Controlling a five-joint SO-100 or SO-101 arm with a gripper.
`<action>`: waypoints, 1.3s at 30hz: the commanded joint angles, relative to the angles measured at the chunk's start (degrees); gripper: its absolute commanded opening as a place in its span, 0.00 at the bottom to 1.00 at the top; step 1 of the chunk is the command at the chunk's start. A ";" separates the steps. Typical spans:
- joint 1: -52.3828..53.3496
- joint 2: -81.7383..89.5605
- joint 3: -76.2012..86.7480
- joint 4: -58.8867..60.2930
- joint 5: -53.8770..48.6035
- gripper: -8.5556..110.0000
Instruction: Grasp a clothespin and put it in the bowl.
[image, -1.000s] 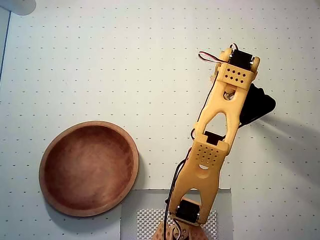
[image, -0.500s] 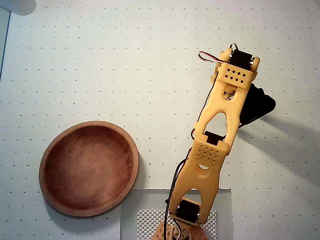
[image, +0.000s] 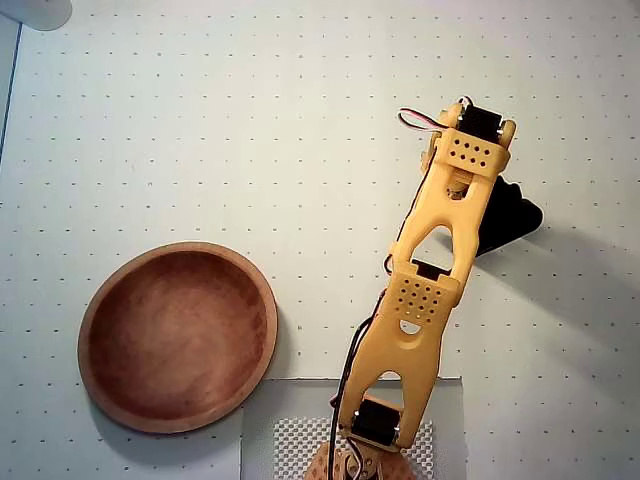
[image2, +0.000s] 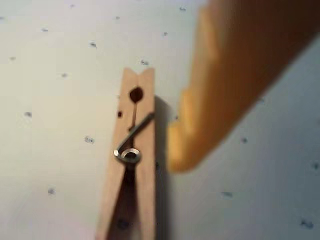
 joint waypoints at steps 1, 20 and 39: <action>0.62 1.93 -3.34 -0.35 2.02 0.29; 0.62 0.00 -4.92 -3.87 6.15 0.29; 0.79 -4.39 -4.83 -8.44 6.15 0.29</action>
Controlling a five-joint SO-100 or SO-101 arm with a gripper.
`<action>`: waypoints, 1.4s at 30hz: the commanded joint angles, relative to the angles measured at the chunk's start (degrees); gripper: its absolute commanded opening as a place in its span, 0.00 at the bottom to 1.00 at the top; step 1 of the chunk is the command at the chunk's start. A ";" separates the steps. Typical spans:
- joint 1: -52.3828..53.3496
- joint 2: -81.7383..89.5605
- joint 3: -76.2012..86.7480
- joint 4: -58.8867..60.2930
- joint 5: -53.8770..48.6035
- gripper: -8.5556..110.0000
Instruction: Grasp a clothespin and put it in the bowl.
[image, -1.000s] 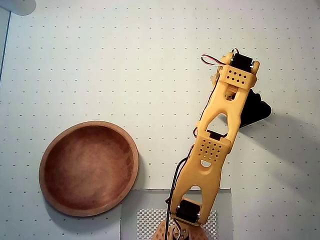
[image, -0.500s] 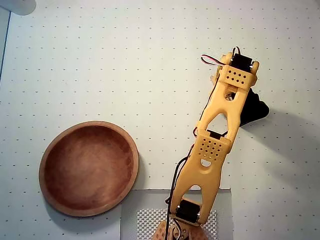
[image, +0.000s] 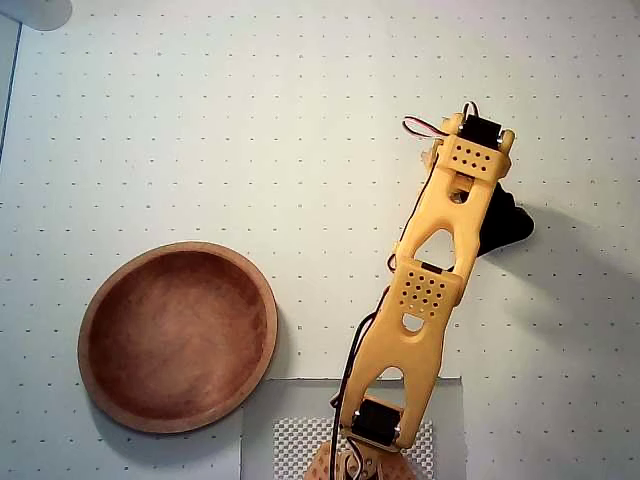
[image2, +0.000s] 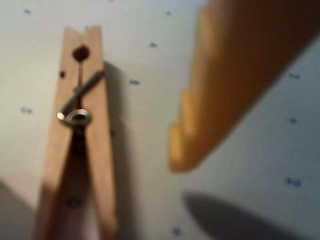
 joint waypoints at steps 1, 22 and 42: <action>0.18 2.20 -3.52 -0.26 0.18 0.29; -0.88 -0.09 -3.34 0.53 -0.35 0.17; -0.53 9.14 -1.14 3.43 -0.09 0.05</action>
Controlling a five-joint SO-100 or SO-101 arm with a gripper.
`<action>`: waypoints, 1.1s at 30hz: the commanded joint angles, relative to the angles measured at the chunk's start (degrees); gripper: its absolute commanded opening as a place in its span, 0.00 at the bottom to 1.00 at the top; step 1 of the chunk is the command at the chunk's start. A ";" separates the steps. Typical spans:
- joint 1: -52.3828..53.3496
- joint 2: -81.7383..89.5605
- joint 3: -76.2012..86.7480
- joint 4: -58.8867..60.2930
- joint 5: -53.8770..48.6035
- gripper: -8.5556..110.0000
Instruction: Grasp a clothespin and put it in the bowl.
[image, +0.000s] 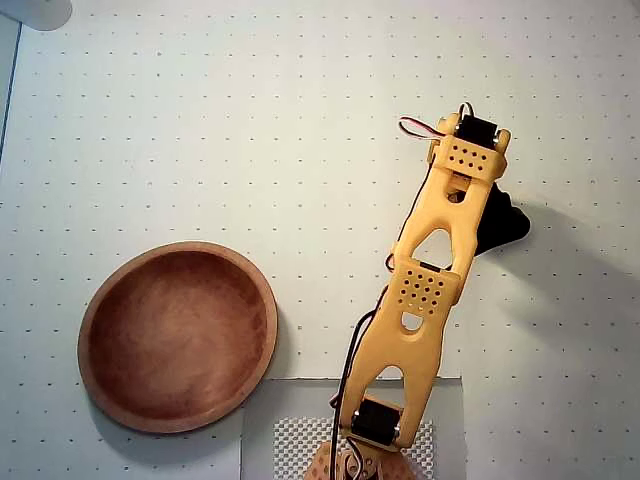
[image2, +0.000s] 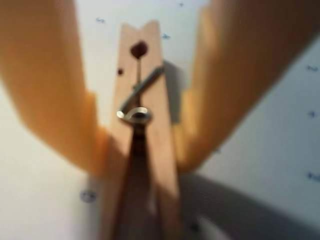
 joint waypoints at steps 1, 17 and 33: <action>0.00 12.30 0.26 3.78 -0.18 0.05; -3.52 55.46 16.08 14.94 0.53 0.05; -28.74 88.07 47.37 15.56 15.38 0.05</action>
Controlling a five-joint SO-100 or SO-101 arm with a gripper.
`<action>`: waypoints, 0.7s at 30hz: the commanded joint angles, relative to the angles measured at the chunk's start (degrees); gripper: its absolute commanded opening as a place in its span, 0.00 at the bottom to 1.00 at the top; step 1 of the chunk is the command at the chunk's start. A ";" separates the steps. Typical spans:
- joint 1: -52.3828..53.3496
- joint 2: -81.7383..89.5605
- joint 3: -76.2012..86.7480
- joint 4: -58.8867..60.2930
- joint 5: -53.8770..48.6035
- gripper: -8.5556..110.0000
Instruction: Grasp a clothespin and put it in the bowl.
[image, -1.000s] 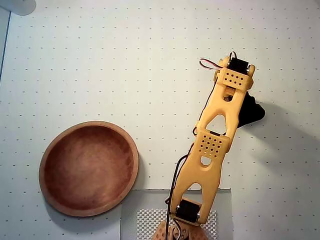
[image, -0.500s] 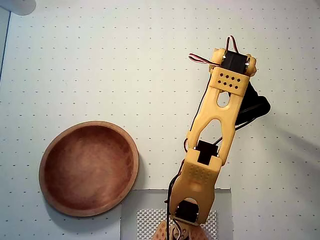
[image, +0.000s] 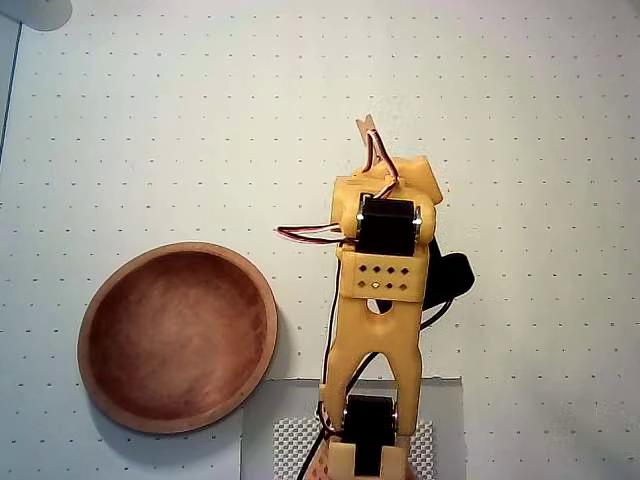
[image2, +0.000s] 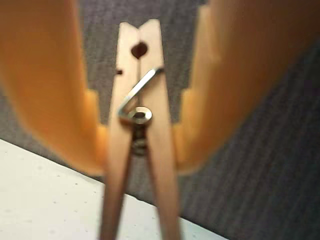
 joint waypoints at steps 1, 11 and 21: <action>-8.79 6.24 4.39 1.49 3.25 0.05; -29.71 7.03 8.26 1.49 10.55 0.05; -41.31 0.79 8.35 0.97 19.25 0.05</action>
